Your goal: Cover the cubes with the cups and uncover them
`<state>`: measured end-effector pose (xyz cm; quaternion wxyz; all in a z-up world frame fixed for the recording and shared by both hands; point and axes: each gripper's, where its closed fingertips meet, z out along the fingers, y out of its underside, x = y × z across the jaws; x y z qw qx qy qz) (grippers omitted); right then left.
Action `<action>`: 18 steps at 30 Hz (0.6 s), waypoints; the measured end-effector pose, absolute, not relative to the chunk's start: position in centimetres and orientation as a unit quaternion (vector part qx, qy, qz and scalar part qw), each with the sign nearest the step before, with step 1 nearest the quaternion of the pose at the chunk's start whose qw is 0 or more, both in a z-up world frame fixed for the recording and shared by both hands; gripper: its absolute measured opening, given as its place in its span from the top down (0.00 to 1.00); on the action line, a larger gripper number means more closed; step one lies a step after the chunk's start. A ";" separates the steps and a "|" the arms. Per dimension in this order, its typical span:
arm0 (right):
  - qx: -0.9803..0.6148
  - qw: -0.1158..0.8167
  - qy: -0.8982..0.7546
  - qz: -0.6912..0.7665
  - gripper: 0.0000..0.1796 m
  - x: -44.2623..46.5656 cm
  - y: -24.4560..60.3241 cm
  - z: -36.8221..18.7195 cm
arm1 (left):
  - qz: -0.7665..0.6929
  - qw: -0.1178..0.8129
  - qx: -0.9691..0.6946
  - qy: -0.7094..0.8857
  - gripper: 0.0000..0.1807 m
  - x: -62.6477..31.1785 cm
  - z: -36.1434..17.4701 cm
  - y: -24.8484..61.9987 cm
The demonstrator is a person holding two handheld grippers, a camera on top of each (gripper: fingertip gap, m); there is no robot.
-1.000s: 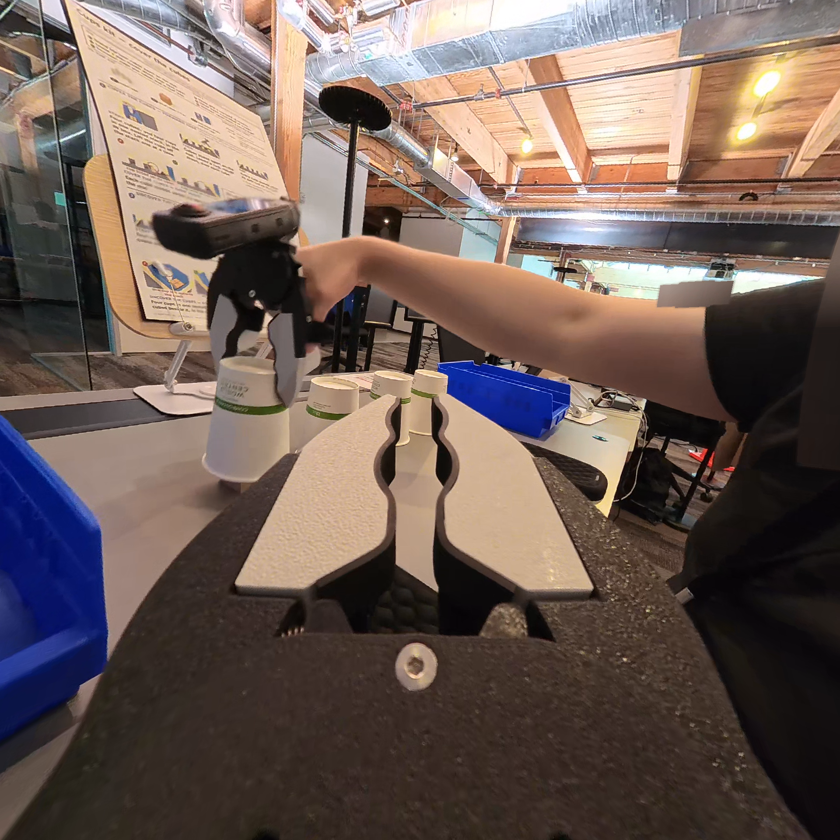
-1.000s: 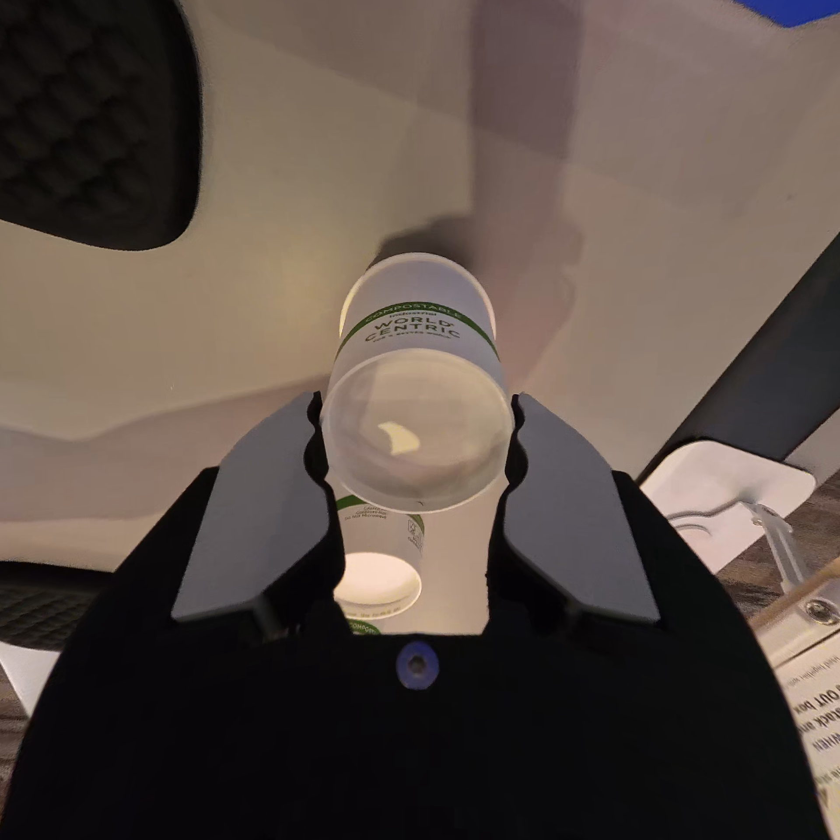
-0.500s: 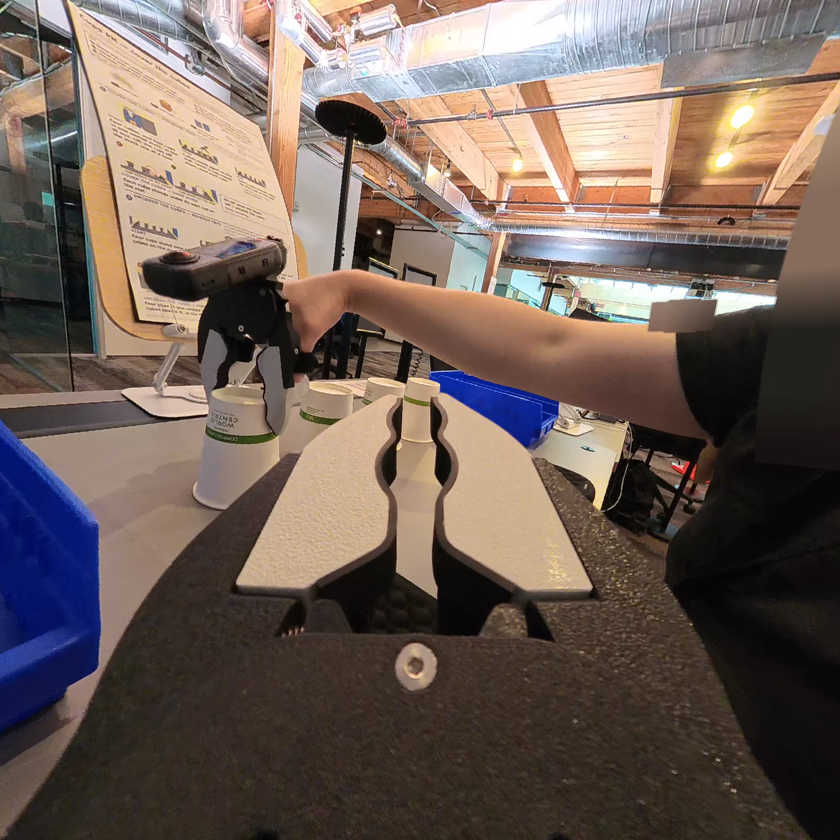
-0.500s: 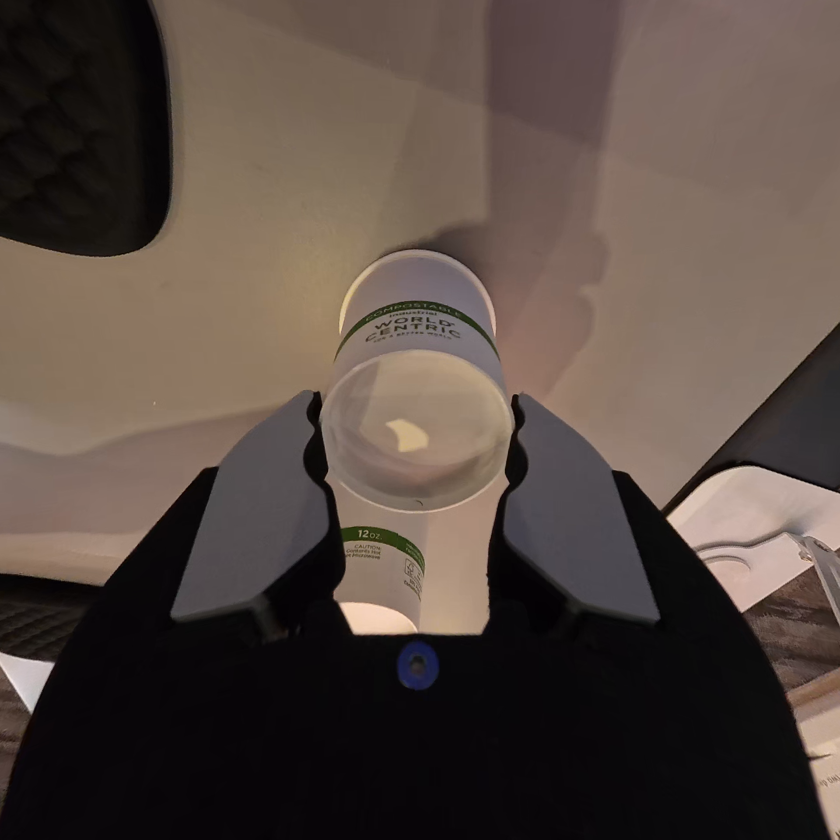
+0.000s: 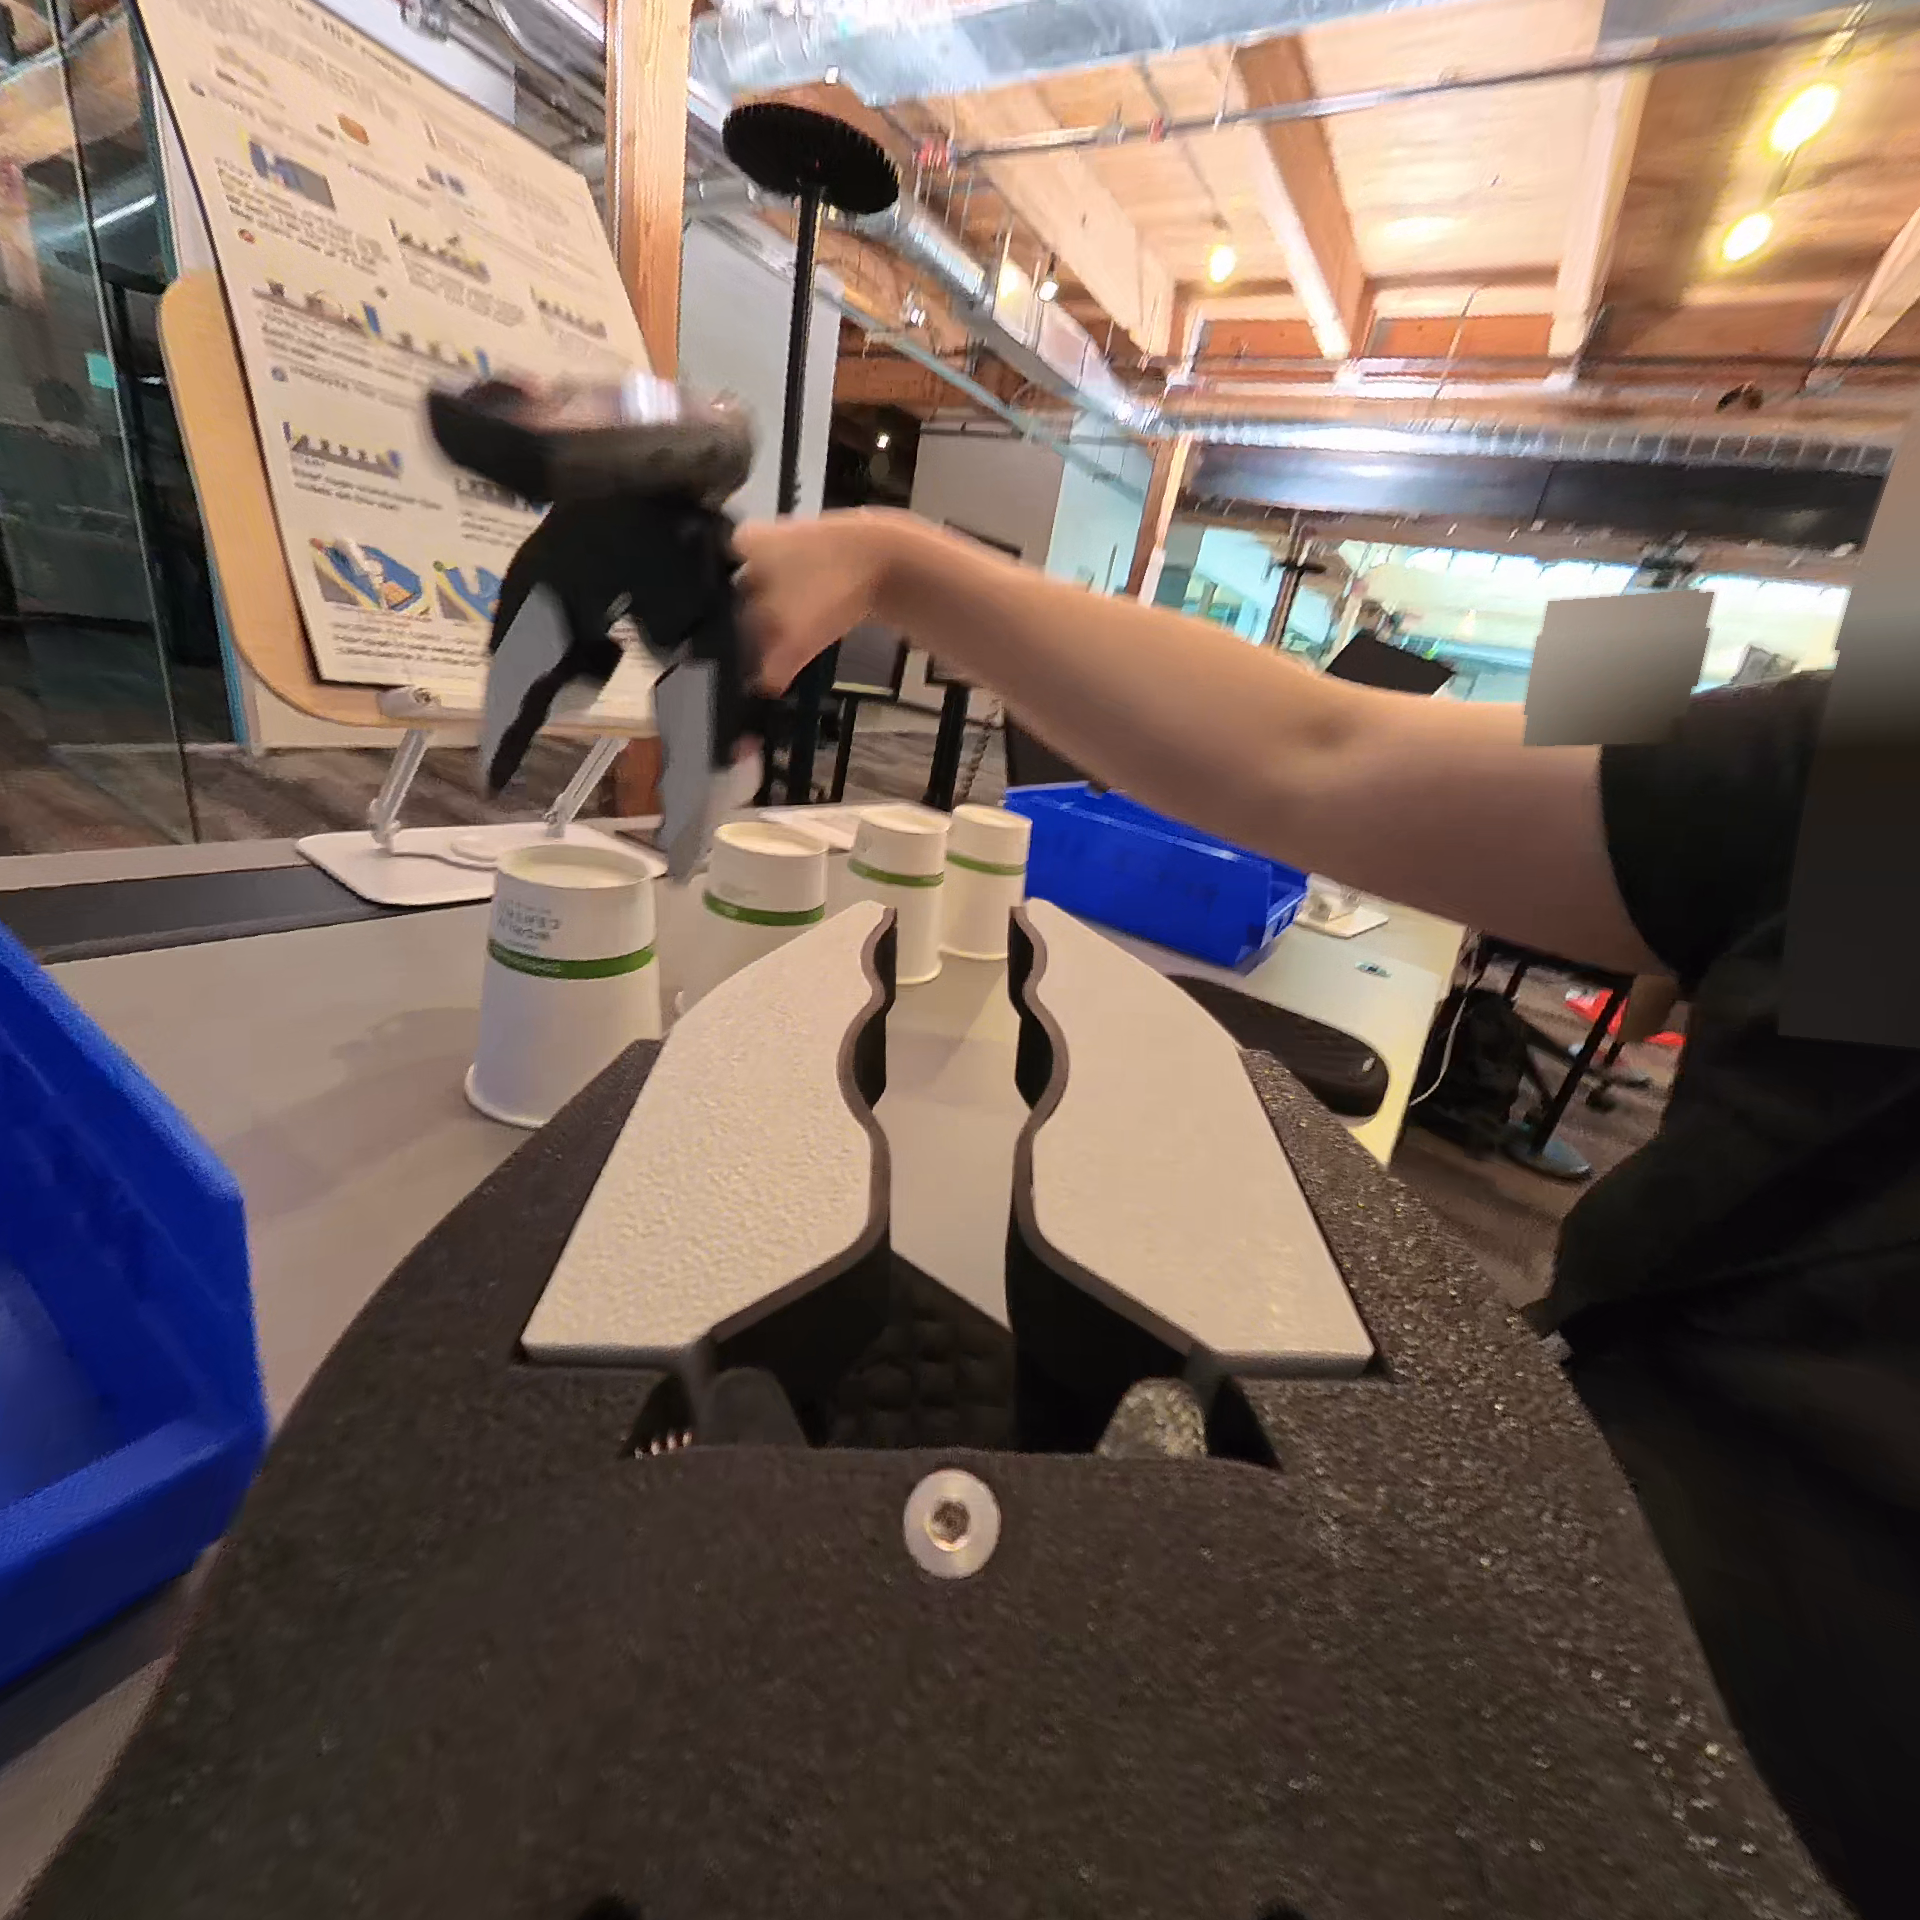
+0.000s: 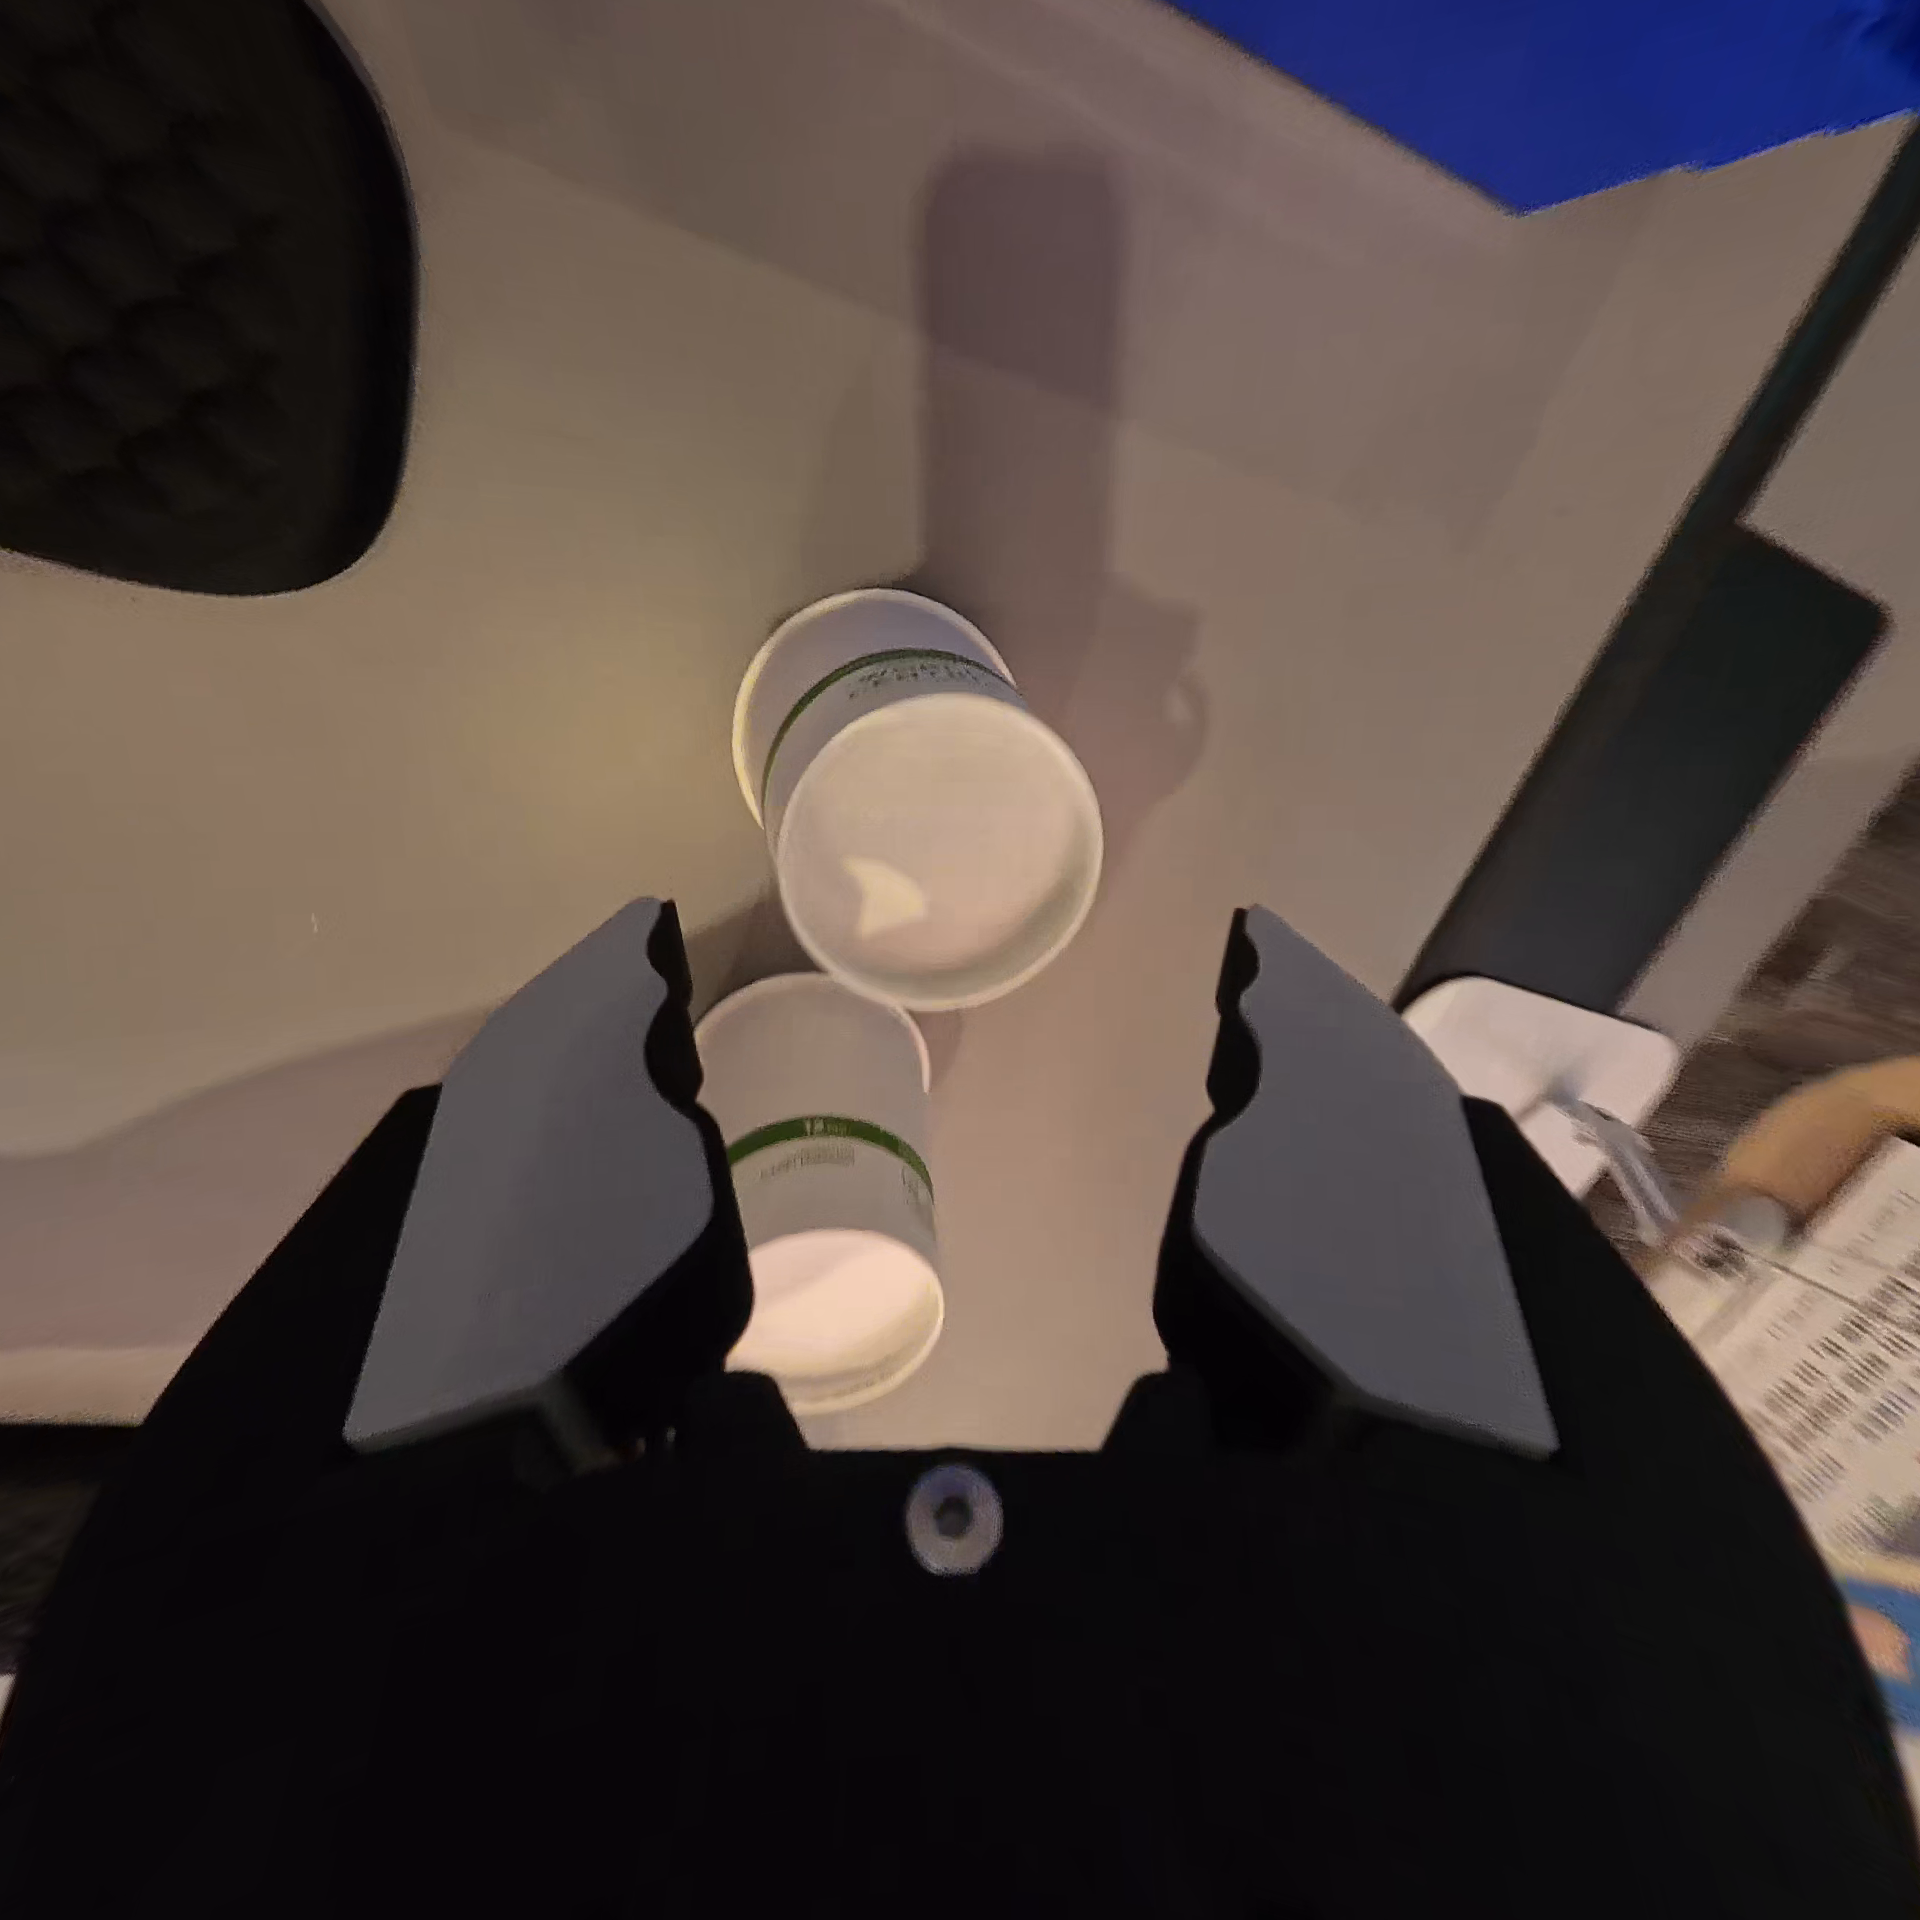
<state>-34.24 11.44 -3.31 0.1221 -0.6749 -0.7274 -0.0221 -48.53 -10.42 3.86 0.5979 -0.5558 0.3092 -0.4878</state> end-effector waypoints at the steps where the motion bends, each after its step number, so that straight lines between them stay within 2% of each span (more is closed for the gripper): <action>1: -0.668 0.138 -0.731 -0.031 0.46 -34.0 11.2 -2.0 | -0.480 0.598 -0.560 0.315 0.89 -48.6 4.0 -10.2; 6: -0.632 0.258 -0.729 -0.047 0.46 -32.5 8.5 6.3 | -0.424 0.605 -0.567 0.365 0.89 -48.7 6.8 -9.2; 10: -0.622 0.365 -0.693 -0.019 0.47 -29.0 5.6 11.5 | -0.342 0.633 -0.558 0.415 0.88 -48.4 11.1 -7.6; 13: -0.631 0.425 -0.648 0.000 0.48 -24.6 4.0 13.1 | -0.318 0.638 -0.542 0.445 0.88 -46.9 14.8 -6.5; 18: -0.661 0.515 -0.546 0.015 0.51 -15.9 2.5 12.7 | -0.304 0.635 -0.512 0.492 0.87 -41.9 19.3 -5.1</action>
